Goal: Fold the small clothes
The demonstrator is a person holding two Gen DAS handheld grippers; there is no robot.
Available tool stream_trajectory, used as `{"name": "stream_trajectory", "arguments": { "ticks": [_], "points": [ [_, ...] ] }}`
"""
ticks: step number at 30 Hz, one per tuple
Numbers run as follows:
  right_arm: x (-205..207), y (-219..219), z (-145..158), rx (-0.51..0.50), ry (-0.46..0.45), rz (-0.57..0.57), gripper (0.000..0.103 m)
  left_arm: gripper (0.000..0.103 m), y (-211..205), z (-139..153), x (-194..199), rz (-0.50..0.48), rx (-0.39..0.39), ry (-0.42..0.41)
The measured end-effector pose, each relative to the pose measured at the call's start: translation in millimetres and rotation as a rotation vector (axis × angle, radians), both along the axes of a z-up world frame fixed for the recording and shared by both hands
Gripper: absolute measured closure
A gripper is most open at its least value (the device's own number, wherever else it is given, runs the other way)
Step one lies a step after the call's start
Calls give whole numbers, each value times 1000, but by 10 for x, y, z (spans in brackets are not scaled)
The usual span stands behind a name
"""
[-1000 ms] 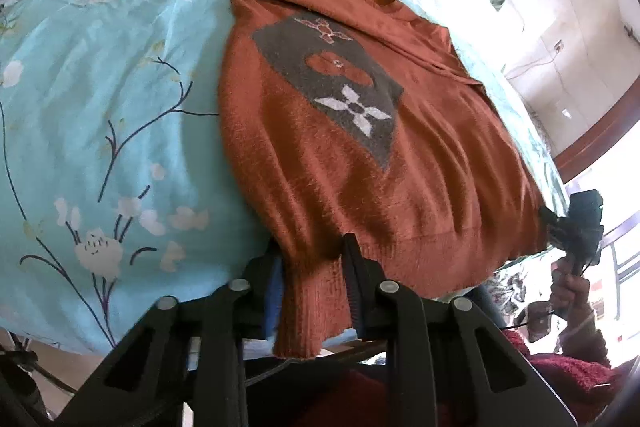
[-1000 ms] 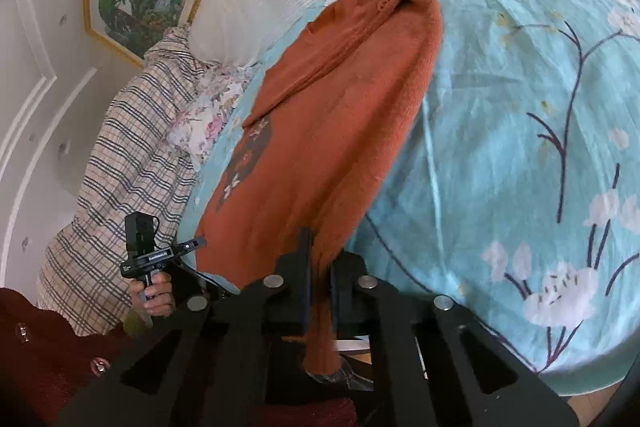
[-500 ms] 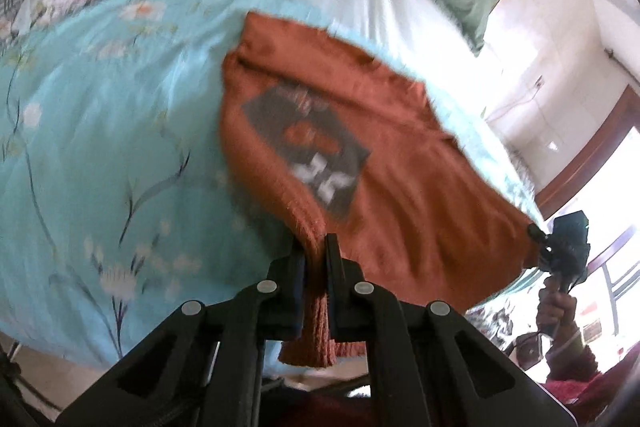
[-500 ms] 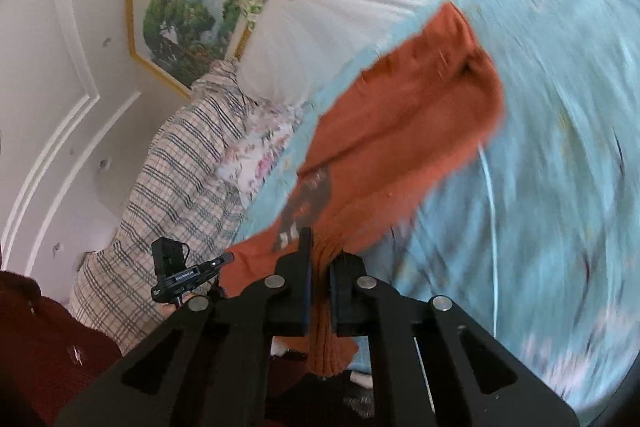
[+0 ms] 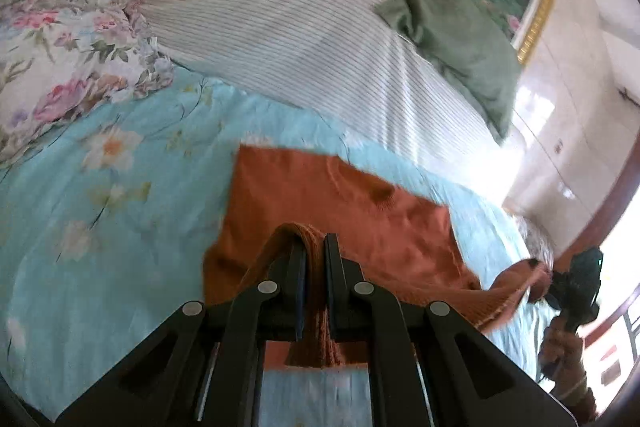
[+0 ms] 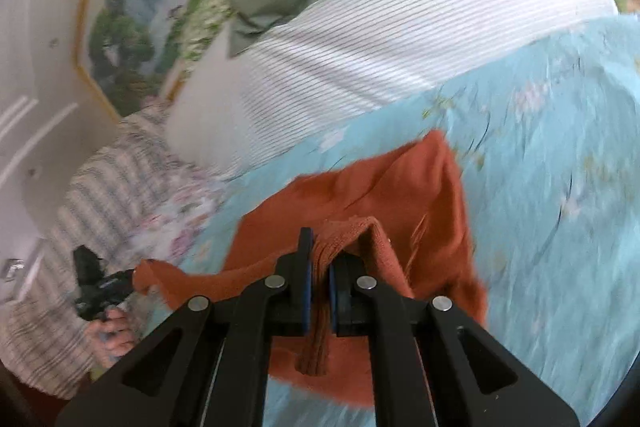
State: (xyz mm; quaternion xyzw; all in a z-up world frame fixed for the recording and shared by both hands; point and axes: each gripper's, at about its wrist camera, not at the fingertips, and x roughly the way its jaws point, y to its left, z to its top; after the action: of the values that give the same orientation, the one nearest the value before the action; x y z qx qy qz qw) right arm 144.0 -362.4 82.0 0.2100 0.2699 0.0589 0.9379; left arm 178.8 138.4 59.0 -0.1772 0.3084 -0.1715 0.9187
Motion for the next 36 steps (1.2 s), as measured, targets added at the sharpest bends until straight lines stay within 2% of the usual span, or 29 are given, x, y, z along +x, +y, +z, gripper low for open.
{"name": "stream_trajectory", "arguments": {
  "ticks": [4, 12, 15, 18, 20, 21, 22, 23, 25, 26, 29, 30, 32, 34, 36],
  "points": [
    [463, -222, -93, 37, 33, -27, 96, 97, -47, -58, 661, 24, -5, 48],
    [1111, -430, -425, -20, 127, -93, 96, 97, -236, -360, 1590, 65, 91, 117],
    [1255, -496, -662, -44, 217, -125, 95, 96, -293, -550, 1854, 79, 137, 150],
    [1224, -560, -767, -19, 247, -146, 94, 95, -373, -775, 2043, 80, 195, 193],
    [1093, -582, -701, -12, 233, -179, 85, 91, -425, -965, 2138, 76, 260, 230],
    [975, -555, -608, -57, 207, -217, 74, 91, -427, -1011, 2138, 71, 267, 236],
    [878, -510, -529, -89, 179, -227, 67, 91, -414, -1045, 2112, 66, 268, 237],
    [774, -429, -449, -118, 150, -218, 67, 88, -387, -1051, 2040, 57, 255, 237],
    [711, -222, -403, -142, 141, -131, 67, 75, -372, -1012, 1902, 52, 242, 226],
    [707, -56, -422, -167, 159, -52, 67, 67, -385, -977, 1782, 49, 247, 212],
    [771, 384, -584, -260, 230, 132, 67, 60, -620, -914, 1392, -51, 267, 162],
    [807, 537, -685, -337, 268, 162, 67, 56, -704, -913, 1316, -81, 277, 157],
    [903, 667, -856, -436, 339, 196, 67, 55, -954, -960, 1193, -163, 306, 158],
    [985, 644, -932, -474, 369, 186, 69, 55, -1162, -1044, 1178, -215, 342, 176],
    [1084, 521, -910, -475, 367, 158, 69, 55, -1333, -1151, 1238, -223, 429, 200]
  ]
}}
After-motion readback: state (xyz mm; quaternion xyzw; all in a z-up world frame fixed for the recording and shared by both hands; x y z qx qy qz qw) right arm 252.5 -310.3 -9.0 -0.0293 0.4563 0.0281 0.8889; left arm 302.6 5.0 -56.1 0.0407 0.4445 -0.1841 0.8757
